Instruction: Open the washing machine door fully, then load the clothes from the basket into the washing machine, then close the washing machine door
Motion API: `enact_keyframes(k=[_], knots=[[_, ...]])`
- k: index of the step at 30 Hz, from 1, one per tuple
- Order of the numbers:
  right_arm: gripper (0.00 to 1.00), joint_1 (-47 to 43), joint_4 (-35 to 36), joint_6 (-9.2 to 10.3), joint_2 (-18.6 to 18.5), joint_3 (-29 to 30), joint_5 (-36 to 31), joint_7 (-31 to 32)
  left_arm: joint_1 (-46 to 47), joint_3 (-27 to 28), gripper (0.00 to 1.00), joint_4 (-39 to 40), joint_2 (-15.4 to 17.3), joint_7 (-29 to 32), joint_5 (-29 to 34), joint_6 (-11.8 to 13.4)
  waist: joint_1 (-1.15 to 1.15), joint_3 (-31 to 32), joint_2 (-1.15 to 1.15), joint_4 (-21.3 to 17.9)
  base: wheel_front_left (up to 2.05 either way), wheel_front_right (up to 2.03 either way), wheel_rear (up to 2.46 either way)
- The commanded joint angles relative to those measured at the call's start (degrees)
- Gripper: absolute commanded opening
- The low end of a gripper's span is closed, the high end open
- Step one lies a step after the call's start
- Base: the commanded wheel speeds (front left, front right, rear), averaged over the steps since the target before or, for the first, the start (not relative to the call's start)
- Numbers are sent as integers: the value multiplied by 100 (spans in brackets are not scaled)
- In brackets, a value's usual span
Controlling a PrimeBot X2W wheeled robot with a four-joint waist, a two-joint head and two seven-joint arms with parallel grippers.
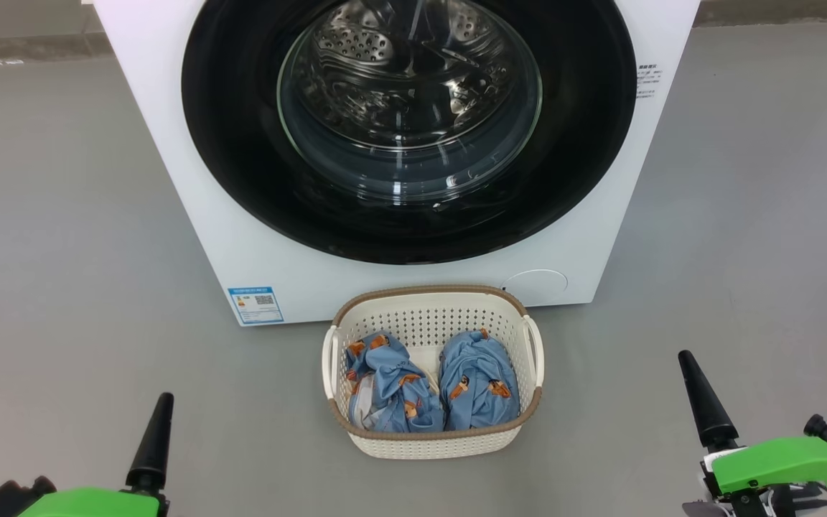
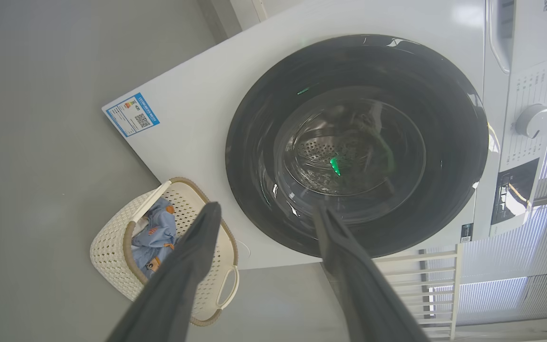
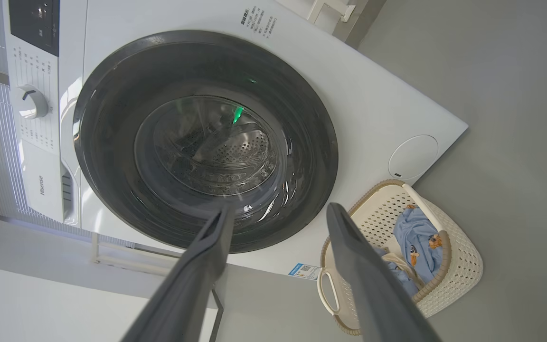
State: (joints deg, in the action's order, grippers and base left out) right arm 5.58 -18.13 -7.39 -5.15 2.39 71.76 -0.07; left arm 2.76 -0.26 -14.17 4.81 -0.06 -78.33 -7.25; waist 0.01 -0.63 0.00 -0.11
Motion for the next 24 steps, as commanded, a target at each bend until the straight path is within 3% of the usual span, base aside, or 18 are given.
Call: enact_keyframes(k=[1, 24], knots=[[100, 293, 171, -3, -98, -84, -225, -70, 288, 43, 100, 207, 167, -61, 195, -12, -1, -1, 0, -1, 0, 0, 0], [100, 427, 329, -5, -261, -289, -2150, -455, 357, -190, 100, 429, 488, -449, 1998, -16, -1, 18, 0, -16, 0, 0, 0]])
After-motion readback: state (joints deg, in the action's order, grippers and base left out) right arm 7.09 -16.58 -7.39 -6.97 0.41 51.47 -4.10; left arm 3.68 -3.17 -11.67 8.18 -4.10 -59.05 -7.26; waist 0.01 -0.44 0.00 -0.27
